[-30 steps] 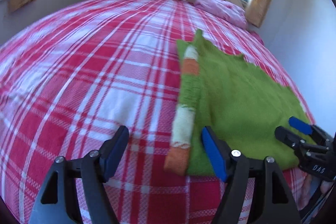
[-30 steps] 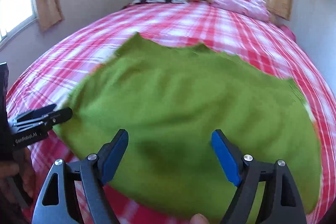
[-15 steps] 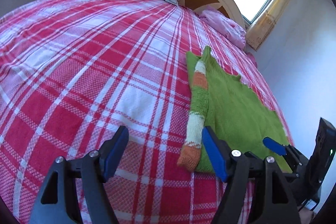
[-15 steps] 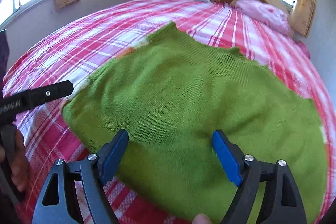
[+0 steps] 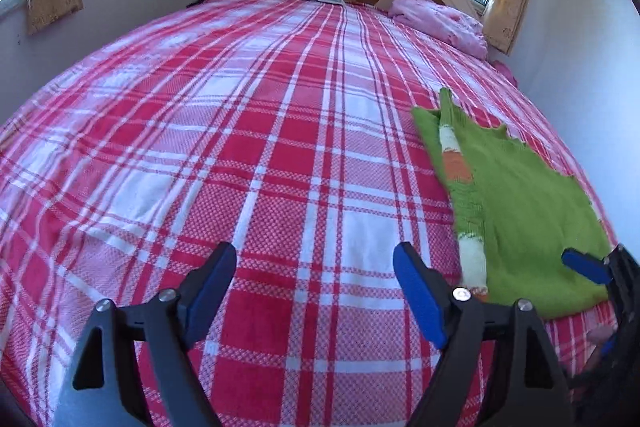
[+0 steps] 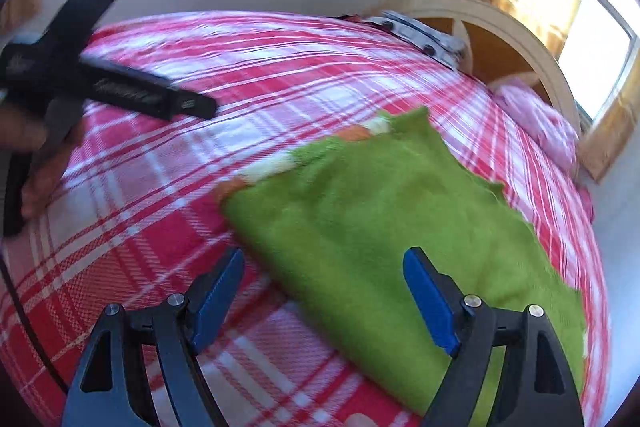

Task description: Fold small clothes

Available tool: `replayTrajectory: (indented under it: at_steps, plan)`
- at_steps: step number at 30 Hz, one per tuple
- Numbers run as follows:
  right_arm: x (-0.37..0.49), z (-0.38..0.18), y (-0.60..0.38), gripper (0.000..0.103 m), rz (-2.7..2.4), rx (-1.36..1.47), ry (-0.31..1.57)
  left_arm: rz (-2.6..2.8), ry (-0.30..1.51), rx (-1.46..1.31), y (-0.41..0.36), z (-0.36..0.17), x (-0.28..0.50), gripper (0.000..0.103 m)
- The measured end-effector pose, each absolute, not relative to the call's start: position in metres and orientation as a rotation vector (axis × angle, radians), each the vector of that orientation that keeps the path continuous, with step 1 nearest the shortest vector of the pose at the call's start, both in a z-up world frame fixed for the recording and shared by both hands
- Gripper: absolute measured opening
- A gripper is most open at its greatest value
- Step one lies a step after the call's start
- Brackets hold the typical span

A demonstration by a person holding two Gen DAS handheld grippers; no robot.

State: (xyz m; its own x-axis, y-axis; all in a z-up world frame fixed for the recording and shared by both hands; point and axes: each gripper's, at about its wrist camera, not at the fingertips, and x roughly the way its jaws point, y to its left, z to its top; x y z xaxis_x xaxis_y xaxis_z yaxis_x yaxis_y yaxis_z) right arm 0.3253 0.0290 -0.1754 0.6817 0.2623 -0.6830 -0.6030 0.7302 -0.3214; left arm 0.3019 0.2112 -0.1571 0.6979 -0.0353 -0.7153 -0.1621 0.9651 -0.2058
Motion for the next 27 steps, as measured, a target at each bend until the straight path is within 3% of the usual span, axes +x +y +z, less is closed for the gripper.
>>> replayTrajectory:
  at_steps: [5,7,8,14,21,27]
  plan:
    - [0.317,-0.184,0.053,0.08,0.492,-0.675,0.604,-0.014,0.818,-0.284,0.21,-0.158,0.319,0.083]
    - [0.318,-0.19,0.061,0.068,0.451,-0.724,0.596,-0.08,0.821,-0.318,0.209,-0.158,0.326,0.083]
    - [0.32,-0.193,0.064,0.067,0.438,-0.743,0.596,-0.107,0.823,-0.334,0.21,-0.157,0.33,0.083]
    - [0.326,-0.195,0.07,0.066,0.401,-0.769,0.569,-0.294,0.82,-0.45,0.21,-0.158,0.373,0.084]
    - [0.322,-0.199,0.07,0.053,0.398,-0.773,0.553,-0.42,0.822,-0.568,0.191,-0.163,0.419,0.084]
    - [0.327,-0.2,0.065,0.052,0.416,-0.741,0.572,-0.478,0.829,-0.544,0.165,-0.161,0.454,0.084]
